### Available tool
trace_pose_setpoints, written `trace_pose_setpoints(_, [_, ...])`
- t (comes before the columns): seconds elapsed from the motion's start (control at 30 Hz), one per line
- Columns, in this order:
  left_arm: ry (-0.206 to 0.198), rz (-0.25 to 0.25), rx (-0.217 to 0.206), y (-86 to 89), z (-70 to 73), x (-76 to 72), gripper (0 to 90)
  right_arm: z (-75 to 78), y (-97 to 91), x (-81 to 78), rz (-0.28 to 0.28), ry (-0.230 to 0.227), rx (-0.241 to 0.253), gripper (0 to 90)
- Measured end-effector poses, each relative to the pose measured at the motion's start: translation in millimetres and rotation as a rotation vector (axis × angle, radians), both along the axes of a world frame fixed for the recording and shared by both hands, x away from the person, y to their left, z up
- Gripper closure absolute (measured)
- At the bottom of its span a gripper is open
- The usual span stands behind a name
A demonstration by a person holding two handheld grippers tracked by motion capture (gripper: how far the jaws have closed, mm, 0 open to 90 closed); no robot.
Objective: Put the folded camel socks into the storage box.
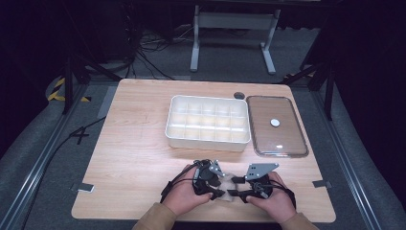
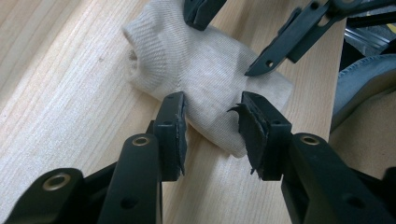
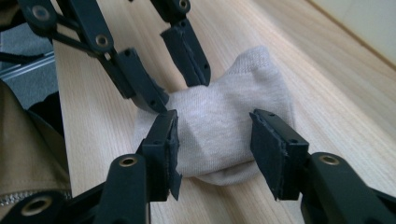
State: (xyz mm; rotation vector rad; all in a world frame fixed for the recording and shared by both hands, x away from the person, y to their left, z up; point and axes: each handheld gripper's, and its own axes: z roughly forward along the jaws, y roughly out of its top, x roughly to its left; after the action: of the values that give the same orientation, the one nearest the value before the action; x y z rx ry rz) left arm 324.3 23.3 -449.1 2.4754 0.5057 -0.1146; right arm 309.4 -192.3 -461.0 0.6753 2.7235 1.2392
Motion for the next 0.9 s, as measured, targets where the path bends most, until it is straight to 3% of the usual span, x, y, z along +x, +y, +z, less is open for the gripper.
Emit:
trace_pose_setpoints(0.2, [0.008,-0.001,0.002,0.3,-0.1,0.4,61.0,-3.9,-0.8,2.6,0.02,0.004,-0.015,49.5])
trace_pose_setpoints(0.4, [0.016,0.008,0.005,-1.2,-1.7,-0.9,60.9,-12.1,-5.6,8.5,0.018,0.059,0.027,48.0])
trace_pose_setpoints(0.7, [-0.026,0.015,-0.006,0.7,3.1,-3.2,61.3,-7.2,-4.4,9.3,0.018,0.018,-0.018,43.9])
trace_pose_setpoints(0.9, [-0.029,0.045,-0.023,16.0,10.6,1.2,60.8,-5.4,-4.6,9.5,0.012,0.004,-0.036,42.6])
